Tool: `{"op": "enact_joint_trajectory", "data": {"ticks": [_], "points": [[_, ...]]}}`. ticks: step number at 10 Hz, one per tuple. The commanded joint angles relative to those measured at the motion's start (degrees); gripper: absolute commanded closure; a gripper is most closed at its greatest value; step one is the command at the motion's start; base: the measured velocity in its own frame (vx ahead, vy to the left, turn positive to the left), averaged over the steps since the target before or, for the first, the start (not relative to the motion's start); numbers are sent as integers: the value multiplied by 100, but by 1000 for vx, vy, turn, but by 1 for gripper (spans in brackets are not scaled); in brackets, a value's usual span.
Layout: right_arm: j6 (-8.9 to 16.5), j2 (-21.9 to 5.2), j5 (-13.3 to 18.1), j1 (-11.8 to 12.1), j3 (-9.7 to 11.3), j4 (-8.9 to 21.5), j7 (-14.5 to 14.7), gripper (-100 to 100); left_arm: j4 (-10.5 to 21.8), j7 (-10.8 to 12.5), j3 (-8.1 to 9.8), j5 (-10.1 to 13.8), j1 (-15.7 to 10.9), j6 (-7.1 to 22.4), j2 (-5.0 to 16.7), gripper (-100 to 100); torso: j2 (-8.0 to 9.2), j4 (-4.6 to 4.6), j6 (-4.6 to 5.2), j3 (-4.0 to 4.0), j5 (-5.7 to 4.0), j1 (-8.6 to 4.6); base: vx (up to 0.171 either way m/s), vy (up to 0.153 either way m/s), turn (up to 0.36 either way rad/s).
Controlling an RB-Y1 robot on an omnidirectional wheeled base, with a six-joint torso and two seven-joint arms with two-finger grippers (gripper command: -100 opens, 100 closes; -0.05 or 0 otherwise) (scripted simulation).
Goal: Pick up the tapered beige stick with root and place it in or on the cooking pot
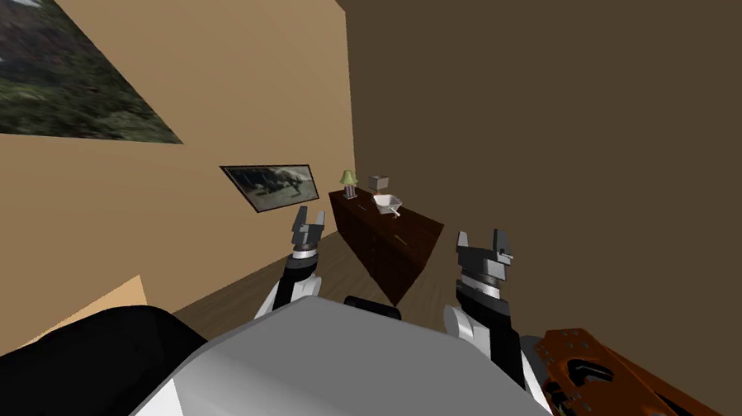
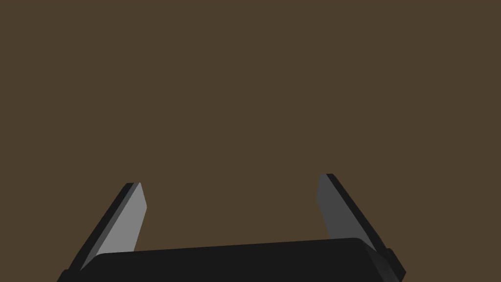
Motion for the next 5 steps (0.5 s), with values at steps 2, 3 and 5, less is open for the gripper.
{"op": "enact_joint_trajectory", "data": {"ticks": [2,3,5], "points": [[-23,-428,31,101,128,23,-30,-100,0,0,0,0,0,0,0,0,0,0,-1,0,2,12,4,63,84],[-36,-606,53,167,208,49,-49,-100,0,0,-1,0,0,0,-1,0,-1,0,-1,-1,6,28,-5,141,110],[-64,-944,112,340,406,142,-95,-100,0,0,-2,0,-1,0,-2,0,13,2,-2,7,15,67,-48,180,151]]}}
